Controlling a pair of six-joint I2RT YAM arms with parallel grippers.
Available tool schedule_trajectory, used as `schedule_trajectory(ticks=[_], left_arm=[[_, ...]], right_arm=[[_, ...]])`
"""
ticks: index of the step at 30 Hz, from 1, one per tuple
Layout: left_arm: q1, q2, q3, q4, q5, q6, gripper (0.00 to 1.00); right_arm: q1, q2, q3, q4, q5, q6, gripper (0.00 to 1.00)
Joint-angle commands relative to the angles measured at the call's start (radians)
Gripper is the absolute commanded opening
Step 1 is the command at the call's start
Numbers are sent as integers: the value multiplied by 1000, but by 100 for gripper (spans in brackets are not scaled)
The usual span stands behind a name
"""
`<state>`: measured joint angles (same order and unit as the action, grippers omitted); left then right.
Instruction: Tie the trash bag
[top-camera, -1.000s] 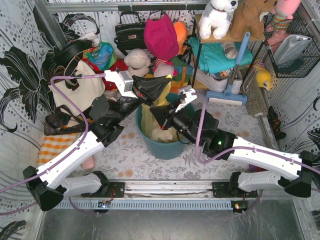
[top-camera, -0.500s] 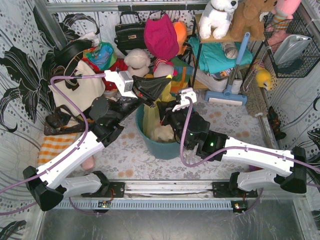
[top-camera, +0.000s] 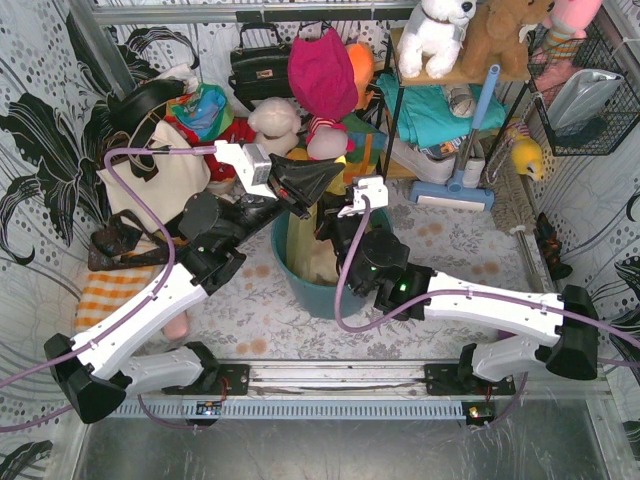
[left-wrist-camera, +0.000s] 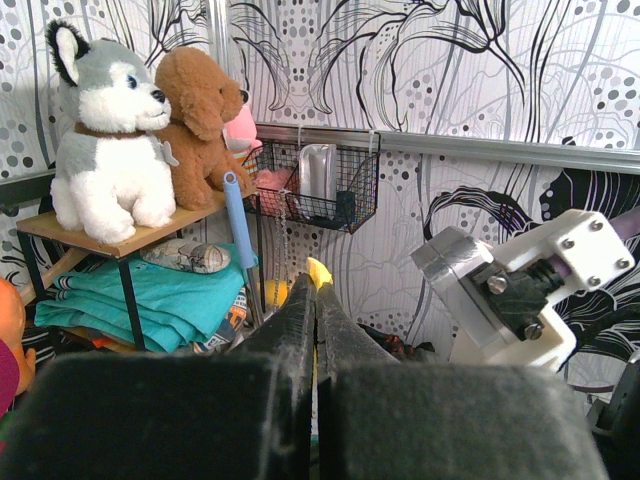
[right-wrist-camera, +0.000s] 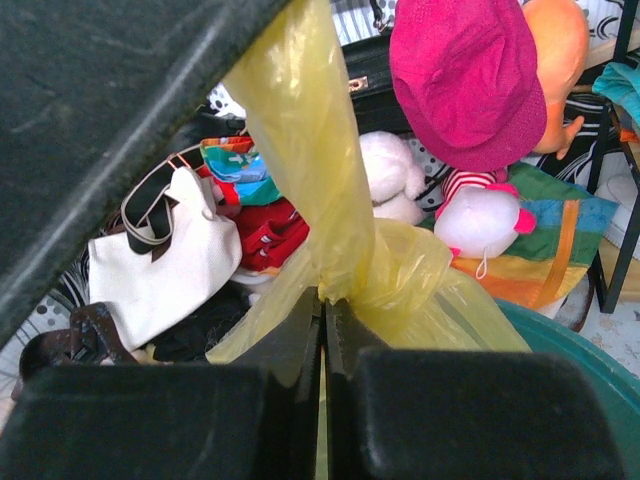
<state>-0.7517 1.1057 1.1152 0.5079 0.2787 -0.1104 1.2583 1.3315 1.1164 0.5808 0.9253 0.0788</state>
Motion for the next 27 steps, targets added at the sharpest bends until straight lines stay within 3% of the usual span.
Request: schedule_trajectory(ticks=[1, 14, 20, 27], left_arm=[[5, -21, 35, 16, 25, 6, 0], [5, -28, 28, 19, 19, 4, 0], [5, -17, 29, 24, 25, -1, 0], [5, -13, 36, 22, 28, -2, 0]], right_arm=[[6, 28, -7, 147, 41, -57, 0], [-55, 85, -82, 307, 36, -42, 0], [-75, 149, -125, 570, 43, -161, 0], [-121, 224, -105, 703, 26, -225, 0]])
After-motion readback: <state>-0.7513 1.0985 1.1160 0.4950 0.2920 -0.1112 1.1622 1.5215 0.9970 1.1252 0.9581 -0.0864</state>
